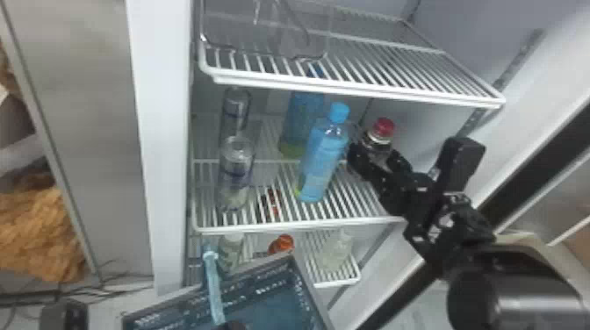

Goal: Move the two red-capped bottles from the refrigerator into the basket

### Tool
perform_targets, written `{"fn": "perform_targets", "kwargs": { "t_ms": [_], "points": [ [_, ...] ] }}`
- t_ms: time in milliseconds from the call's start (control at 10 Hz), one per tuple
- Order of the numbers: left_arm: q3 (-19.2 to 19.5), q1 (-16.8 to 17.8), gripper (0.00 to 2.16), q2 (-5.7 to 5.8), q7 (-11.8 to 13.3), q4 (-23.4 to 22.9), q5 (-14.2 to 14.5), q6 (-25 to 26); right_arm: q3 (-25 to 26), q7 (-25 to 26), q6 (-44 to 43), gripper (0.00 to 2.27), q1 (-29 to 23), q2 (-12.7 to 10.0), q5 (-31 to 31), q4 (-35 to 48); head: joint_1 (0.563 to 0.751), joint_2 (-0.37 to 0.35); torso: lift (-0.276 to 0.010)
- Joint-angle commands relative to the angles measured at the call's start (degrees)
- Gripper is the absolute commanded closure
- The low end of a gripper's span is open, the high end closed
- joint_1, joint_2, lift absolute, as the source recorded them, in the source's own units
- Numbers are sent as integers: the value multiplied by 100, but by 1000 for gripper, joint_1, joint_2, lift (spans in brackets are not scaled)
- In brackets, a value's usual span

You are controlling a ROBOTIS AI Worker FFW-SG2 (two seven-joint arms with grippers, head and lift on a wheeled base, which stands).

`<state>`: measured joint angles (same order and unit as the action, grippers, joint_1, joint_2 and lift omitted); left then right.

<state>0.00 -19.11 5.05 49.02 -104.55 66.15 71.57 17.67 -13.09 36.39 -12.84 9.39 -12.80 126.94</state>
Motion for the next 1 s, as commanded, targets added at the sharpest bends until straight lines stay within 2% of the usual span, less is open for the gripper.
{"fn": "perform_targets", "kwargs": {
  "t_ms": [0,500,900],
  "points": [
    [0,-1,1181,5,2,0,0,0,107,0,87,1277,-361,-34,-91,390,695,-350,0],
    [0,-15,1181,5,2,0,11,0,541,0,354,1276,-1345,-148,-239,1445,695,-350,0],
    [0,-43,1181,23,-7,0,0,0,1066,0,636,1277,-2386,-368,-399,2486,695,-350,0]
  ]
}}
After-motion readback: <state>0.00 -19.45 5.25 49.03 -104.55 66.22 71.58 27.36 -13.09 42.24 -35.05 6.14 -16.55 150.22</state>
